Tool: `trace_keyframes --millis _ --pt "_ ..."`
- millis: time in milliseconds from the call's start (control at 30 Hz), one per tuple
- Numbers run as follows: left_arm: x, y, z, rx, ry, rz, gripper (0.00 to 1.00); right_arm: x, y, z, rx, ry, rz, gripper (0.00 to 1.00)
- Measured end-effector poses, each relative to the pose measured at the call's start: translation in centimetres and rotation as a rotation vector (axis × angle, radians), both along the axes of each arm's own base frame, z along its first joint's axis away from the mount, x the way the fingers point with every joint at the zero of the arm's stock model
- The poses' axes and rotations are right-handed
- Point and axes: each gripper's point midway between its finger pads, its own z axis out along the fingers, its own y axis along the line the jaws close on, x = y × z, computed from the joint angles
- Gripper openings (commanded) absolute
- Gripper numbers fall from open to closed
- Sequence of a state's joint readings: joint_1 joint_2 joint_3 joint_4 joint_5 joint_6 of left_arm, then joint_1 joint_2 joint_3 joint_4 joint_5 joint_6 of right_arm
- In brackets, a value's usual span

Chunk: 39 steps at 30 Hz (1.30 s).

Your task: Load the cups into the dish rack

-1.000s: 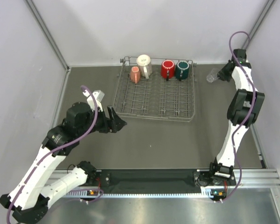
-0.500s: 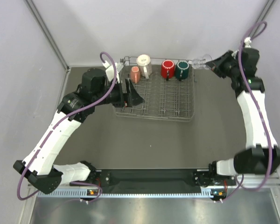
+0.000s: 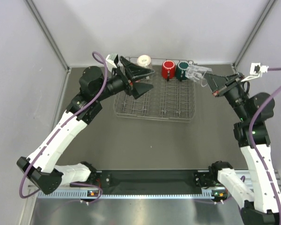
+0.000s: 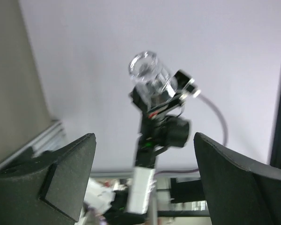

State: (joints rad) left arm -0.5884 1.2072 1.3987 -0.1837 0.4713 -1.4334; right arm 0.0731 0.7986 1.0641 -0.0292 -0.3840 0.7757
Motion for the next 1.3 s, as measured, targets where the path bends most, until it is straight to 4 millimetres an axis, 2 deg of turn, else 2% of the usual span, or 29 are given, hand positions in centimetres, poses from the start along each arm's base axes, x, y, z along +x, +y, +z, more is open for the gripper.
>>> trace_keyframes --millis 133,267,367,467,567,767,1000,1300 --pt "-0.1 -0.7 2.7 -0.138 0.074 0.001 0.9 -2.0 1.5 1.3 0.023 -0.117 0.055 0.0" --pt "-0.8 -2.1 4.2 -0.225 0.142 -0.027 0.9 -2.8 2.3 2.5 0.044 -0.192 0.088 0.0" --pt "-1.9 -4.4 4.3 -0.254 0.188 -0.077 0.89 -3.3 3.2 3.2 0.057 -0.239 0.124 0.0" --pt "-2.7 -6.8 3.4 -0.256 0.238 -0.125 0.88 -3.6 4.0 3.6 0.067 -0.265 0.154 0.0" --pt "-2.6 -8.2 2.8 -0.259 0.261 -0.125 0.87 -4.0 4.4 4.1 0.074 -0.287 0.165 0.0" --pt "-1.9 -8.0 4.3 -0.318 0.227 -0.077 0.85 -4.6 4.7 4.8 0.079 -0.326 0.173 0.0" --pt "-1.6 -7.9 5.4 -0.352 0.209 -0.058 0.81 -4.9 5.6 4.3 0.062 -0.33 0.195 0.0" --pt "-1.1 -8.7 4.6 -0.334 0.228 -0.058 0.74 -5.4 6.7 3.9 0.01 -0.355 0.197 0.0"
